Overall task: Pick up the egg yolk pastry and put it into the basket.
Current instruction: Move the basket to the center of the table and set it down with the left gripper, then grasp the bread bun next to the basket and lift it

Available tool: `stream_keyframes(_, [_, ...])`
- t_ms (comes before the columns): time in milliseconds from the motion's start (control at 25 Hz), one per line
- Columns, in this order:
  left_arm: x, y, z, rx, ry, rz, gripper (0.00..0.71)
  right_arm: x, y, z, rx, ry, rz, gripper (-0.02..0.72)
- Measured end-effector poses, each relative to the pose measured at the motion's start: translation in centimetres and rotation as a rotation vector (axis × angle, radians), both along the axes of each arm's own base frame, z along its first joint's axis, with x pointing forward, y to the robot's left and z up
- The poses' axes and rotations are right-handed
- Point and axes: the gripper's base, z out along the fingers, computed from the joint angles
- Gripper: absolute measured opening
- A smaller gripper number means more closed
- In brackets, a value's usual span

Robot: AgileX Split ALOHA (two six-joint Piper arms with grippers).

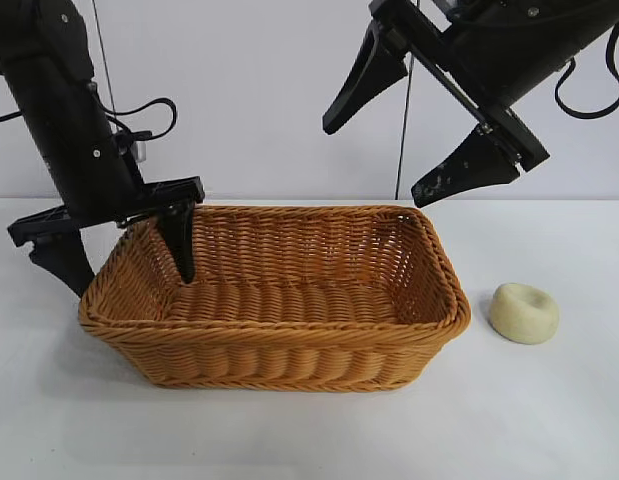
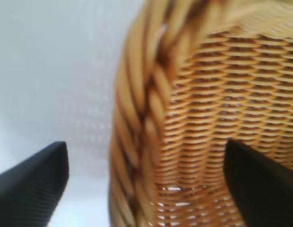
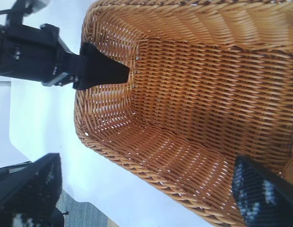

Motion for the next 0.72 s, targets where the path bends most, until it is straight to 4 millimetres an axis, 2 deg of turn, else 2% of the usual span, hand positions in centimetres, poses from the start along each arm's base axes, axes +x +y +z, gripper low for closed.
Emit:
stream_keyframes(160, [-0.5,0.2,3.4,-0.004,-0.069,-0.013,0.689,0.0,0.0,0.0,0.0,0.0,0.0,0.695])
stream_keyframes(320, [-1.1,1.3,6.4,0.087,-0.143,-0.07,0.689,0.0,0.0,0.0,0.0,0.0,0.0,0.695])
stream_keyframes(520, [-1.2,3.7,7.2,0.231,-0.143,-0.103,0.689,0.0,0.0,0.0,0.0,0.0,0.0,0.695])
stream_keyframes(720, [-0.7,7.2,7.1,0.252,-0.123,-0.048,0.689,0.0,0.0,0.0,0.0,0.0,0.0,0.695])
